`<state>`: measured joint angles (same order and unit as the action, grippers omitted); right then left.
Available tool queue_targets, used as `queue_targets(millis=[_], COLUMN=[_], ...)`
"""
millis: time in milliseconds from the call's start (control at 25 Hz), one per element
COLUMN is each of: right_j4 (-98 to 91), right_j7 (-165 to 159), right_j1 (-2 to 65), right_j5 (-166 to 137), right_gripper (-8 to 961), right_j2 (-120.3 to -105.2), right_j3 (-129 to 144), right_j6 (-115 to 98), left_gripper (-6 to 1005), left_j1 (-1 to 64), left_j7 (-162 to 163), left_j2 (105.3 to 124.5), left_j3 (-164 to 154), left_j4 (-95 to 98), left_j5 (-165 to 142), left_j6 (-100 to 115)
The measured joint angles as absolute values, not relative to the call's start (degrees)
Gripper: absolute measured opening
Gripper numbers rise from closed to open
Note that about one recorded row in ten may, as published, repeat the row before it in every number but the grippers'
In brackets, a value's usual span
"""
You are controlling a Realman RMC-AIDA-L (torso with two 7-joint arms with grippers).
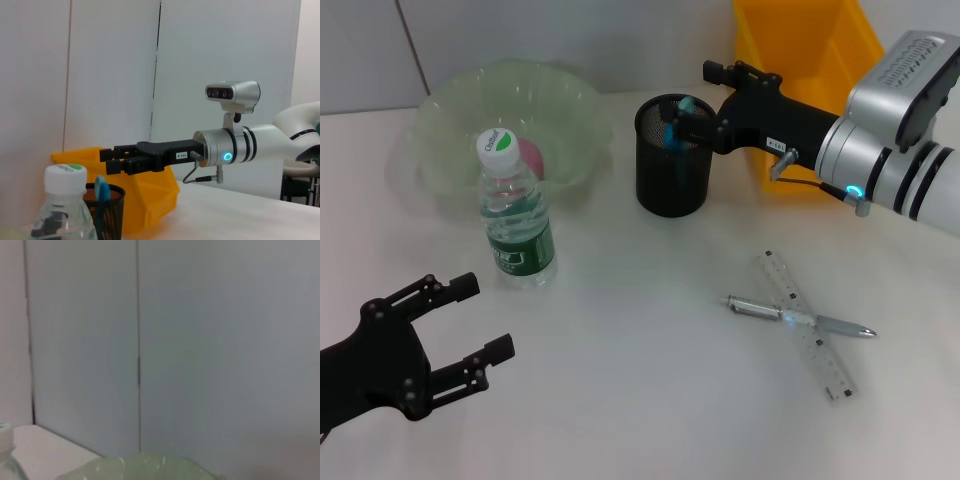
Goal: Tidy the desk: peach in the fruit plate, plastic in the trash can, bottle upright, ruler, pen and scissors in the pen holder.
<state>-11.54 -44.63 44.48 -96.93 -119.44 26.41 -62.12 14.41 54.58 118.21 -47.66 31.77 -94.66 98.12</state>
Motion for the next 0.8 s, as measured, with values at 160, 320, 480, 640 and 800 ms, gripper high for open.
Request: queue_targets(millis=[160, 320, 480, 640, 800], right_j4=[-12.17, -13.27, -15.87, -20.28, -26.01], right_j7=[-45.13, -45.71, -49.63, -55.97, -63.56], right_j1=[44.26, 43.59, 41.55, 38.22, 33.83], right_j5=[-96.84, -96.61, -96.39, -96.33, -96.79], right_gripper=[801, 825, 824, 824, 823], right_j2=[-119.35, -119.40, -119.37, -119.28, -119.14], right_j3=[27.34, 27.10, 27.09, 27.46, 27.78], right_j6=[-62.89, -64.39, -67.66, -73.38, -80.13], left_gripper=[785, 785, 785, 786, 786], left_j1=[14.41, 14.40, 13.99, 13.52, 13.40], left_j7=[55.00, 55.85, 57.22, 58.30, 59.72], left_j2=[118.21, 118.21, 118.21, 118.21, 118.21], left_j3=[-47.59, -47.62, -47.72, -47.79, -48.06], left_j4=[31.96, 32.50, 33.88, 34.92, 36.09], left_j5=[-94.65, -94.66, -94.90, -95.20, -96.68], left_j6=[98.36, 98.47, 98.58, 98.89, 99.74])
